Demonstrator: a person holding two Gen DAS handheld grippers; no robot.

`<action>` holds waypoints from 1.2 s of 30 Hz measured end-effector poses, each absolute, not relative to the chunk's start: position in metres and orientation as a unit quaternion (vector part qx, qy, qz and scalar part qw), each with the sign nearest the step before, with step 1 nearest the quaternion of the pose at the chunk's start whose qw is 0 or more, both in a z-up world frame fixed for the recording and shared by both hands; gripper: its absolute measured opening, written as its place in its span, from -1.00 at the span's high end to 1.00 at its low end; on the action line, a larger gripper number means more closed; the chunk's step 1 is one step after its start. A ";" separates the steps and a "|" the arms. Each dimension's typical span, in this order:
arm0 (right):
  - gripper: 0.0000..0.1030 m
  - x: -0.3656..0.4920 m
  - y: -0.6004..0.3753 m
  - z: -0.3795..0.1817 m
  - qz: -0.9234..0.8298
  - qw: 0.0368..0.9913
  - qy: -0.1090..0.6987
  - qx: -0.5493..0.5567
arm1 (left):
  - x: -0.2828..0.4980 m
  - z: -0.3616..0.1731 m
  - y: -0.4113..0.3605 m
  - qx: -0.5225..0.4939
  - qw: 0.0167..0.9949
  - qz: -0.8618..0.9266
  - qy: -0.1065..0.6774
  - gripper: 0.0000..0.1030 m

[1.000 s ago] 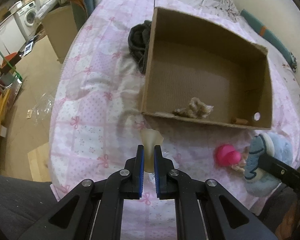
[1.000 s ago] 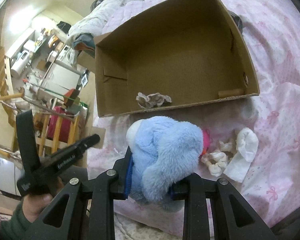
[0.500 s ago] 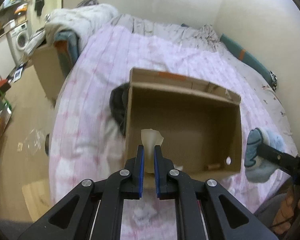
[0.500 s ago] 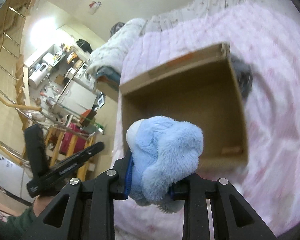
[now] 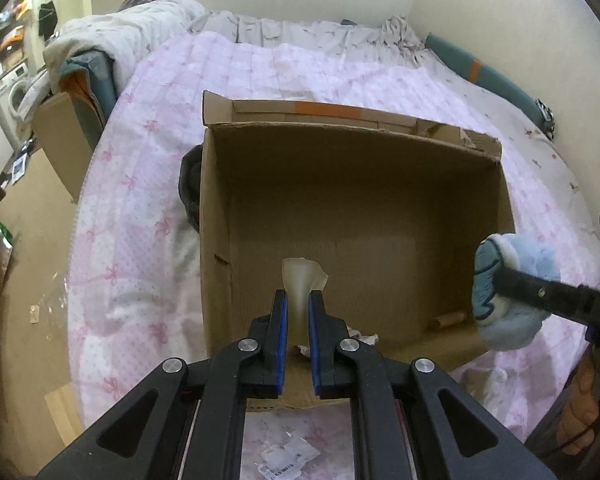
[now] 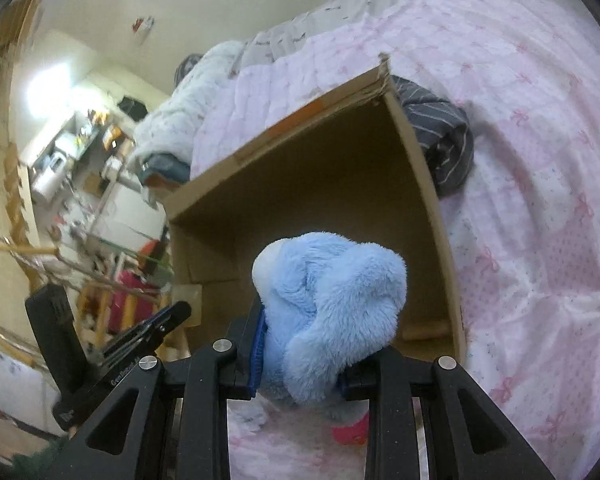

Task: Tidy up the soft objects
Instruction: 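Drop the beige item into the box with the left gripper while the right gripper carries the scrunchie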

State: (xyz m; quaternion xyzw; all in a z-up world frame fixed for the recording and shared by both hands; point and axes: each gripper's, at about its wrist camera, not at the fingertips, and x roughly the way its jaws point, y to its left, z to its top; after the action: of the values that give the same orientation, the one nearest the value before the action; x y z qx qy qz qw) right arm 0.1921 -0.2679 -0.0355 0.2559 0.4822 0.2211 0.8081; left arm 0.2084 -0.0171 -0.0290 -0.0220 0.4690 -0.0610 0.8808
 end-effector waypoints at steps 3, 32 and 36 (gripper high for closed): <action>0.43 0.193 -0.256 -0.041 0.224 0.810 0.493 0.224 | 0.213 -0.030 -0.014 -0.025 0.881 -0.057 0.468 0.83; 0.36 0.190 -0.230 -0.041 0.207 0.838 0.489 0.125 | 0.211 -0.028 -0.008 -0.029 0.893 -0.026 0.449 0.05; 0.06 0.190 -0.230 -0.039 0.202 0.843 0.483 0.125 | 0.207 -0.021 -0.014 -0.011 0.902 -0.028 0.430 -0.28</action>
State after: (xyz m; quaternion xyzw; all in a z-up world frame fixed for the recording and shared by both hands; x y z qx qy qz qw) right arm 0.1902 -0.2304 -0.0385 0.1253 0.4832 0.2023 0.8426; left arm 0.2071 -0.0135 -0.0211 -0.0108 0.4297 -0.0279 0.9025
